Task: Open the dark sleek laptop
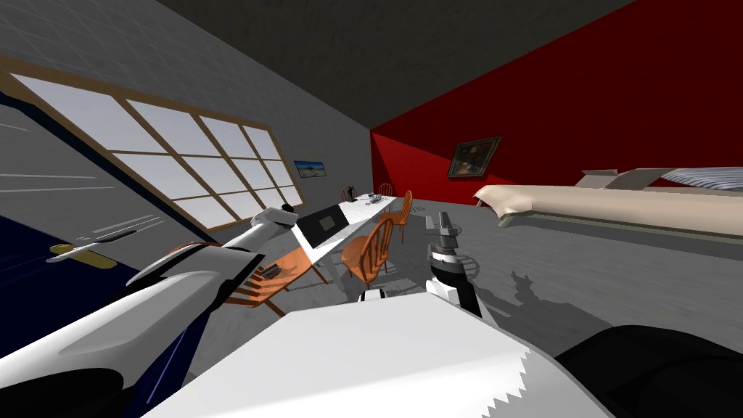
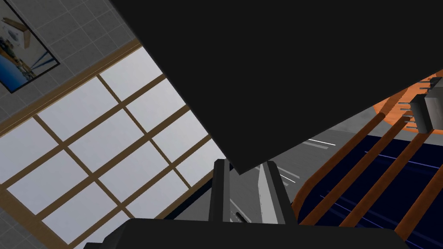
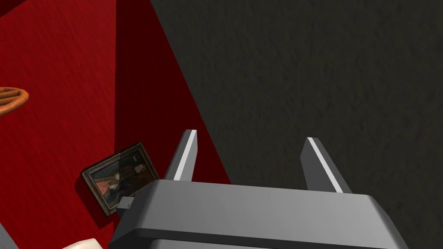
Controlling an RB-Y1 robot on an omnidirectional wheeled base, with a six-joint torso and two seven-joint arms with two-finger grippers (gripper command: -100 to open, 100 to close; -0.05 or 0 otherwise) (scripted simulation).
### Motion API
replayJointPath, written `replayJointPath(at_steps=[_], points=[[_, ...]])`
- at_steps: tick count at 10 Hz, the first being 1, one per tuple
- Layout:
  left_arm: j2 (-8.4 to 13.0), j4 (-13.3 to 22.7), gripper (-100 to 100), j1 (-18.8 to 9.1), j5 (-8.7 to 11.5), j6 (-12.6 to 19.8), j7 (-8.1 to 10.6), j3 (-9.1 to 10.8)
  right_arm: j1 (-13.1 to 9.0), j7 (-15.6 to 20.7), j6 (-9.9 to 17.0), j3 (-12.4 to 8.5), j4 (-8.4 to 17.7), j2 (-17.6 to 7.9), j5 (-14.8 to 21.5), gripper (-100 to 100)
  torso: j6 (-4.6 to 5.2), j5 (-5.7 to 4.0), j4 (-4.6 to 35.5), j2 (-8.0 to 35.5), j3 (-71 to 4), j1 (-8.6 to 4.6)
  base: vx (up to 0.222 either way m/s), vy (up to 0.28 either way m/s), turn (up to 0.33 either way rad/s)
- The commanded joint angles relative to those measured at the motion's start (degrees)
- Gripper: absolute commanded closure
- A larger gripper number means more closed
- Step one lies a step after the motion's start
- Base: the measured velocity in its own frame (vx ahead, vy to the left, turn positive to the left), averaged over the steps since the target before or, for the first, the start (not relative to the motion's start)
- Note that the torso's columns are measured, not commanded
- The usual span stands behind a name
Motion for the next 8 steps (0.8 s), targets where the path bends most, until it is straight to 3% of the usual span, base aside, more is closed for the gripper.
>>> replayJointPath(at_steps=[1, 3, 4, 5, 6, 7, 8], points=[[-1.1, 0.8, 100, 0.6, 1.0, 2.4, -0.49, -0.42, 0.0, 0.0, 0.0, 0.0, 0.0, 0.0, 0.0, 0, -0.05, 0.06, 0.0, 0.0, 0.0, 0.04, -0.010, 0.052, -0.018], [-1.1, 0.5, 100, 0.6, 1.0, 2.4, -0.49, -0.42, 0.0, 0.0, 0.0, 0.0, 0.0, 0.0, 0.0, 0, -0.14, -0.01, 0.0, 0.0, 0.0, -0.13, -0.009, 0.002, 0.007], [-1.4, 1.0, 100, -0.1, 2.6, 5.0, -1.23, -0.67, 0.0, 0.0, 0.0, 0.0, 0.0, 0.0, 0.0, 0, -0.11, -0.07, 0.0, 0.0, 0.0, -0.16, 0.008, 0.064, -0.086], [-1.4, 1.0, 100, -0.1, 2.6, 5.0, -1.23, -0.67, 0.0, 0.0, 0.0, 0.0, 0.0, 0.0, 0.0, 0, 0.03, 0.00, 0.0, 0.0, 0.0, 0.02, 0.005, 0.091, -0.054], [-1.8, 1.2, 100, -0.7, 4.2, 7.2, -1.96, -0.93, 0.0, 0.0, 0.0, 0.0, 0.0, 0.0, 0.0, 0, 0.04, 0.09, -0.1, -0.1, -0.1, 0.07, -0.012, 0.138, -0.087], [-1.8, -0.4, 100, -0.7, 4.2, 7.7, -1.96, -0.93, 0.0, 0.0, 0.0, 0.0, 0.0, 0.0, 0.0, 0, 0.04, 0.13, -0.1, -0.1, -0.1, 0.18, -0.021, 0.114, -0.061], [-1.8, 0.7, 100, -0.7, 4.2, 7.7, -1.96, -0.93, 0.0, 0.0, 0.0, 0.0, 0.0, 0.0, 0.0, 0, 0.00, 0.05, -0.1, -0.1, -0.1, 0.02, -0.010, 0.037, -0.020]])
